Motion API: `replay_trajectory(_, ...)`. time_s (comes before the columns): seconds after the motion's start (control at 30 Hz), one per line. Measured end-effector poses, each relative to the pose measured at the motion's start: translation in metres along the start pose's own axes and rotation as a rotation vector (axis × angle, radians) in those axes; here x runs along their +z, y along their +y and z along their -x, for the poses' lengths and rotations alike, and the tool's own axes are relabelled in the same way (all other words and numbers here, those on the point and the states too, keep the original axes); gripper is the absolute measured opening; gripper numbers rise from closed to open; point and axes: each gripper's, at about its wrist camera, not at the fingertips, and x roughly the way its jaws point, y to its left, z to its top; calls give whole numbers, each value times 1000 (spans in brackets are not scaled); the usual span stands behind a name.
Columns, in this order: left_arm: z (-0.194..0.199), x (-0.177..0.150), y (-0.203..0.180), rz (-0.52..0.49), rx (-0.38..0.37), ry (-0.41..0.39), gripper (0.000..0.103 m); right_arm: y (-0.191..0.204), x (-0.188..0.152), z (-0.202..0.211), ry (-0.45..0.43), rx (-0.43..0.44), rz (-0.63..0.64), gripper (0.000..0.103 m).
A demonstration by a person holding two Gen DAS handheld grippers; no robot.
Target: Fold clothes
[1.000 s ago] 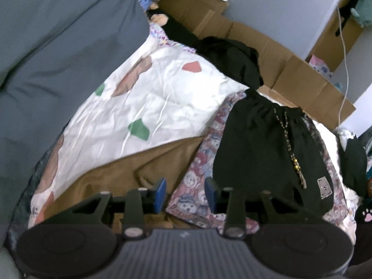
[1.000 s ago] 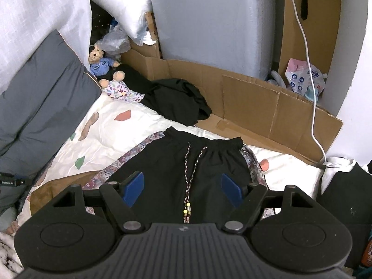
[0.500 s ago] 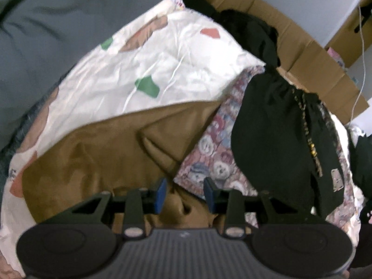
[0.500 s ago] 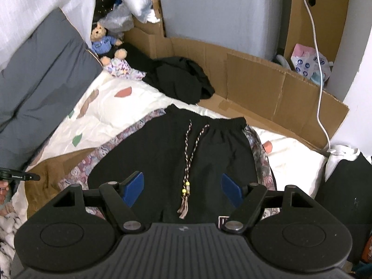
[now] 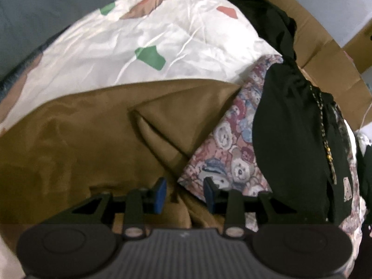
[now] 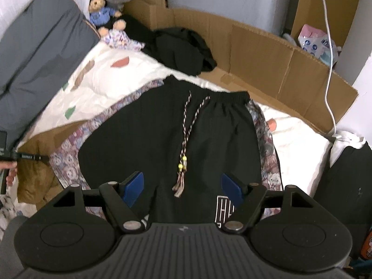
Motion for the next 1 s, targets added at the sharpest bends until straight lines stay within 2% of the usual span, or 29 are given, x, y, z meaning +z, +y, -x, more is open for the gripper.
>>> replay_trajectory(0.1, -10, 2, 2, 5, -4, 7, 35, 3, -4, -7, 22, 2, 14, 78)
replay_trajectory(0.17, -17, 3, 5, 20, -15, 17, 29, 5, -6, -10, 30, 7, 24, 78)
replay_trajectory(0.4, -35, 2, 13, 65, -39, 39, 30, 7, -10, -13, 34, 25, 49, 78)
replay_trajectory(0.43, -35, 1, 14, 70, -43, 38, 29, 6, -9, -13, 37, 20, 49, 78)
replay_trajectory(0.47, -35, 1, 14, 75, -47, 37, 21, 5, -10, -14, 41, 16, 48, 78)
replay_trajectory(0.57, -31, 0, 14, 66, -57, 30, 15, 5, -11, -15, 49, 13, 46, 78)
replay_trajectory(0.8, 0, 5, 1, 33, -76, -5, 13, 19, -8, -11, 27, 32, 70, 78)
replay_trajectory(0.93, 19, 11, -13, -2, -69, -17, 13, 33, -6, 2, -16, 49, 99, 78)
replay_trajectory(1.0, 22, 13, -18, -11, -56, -15, 7, 37, -6, 7, -30, 50, 108, 78)
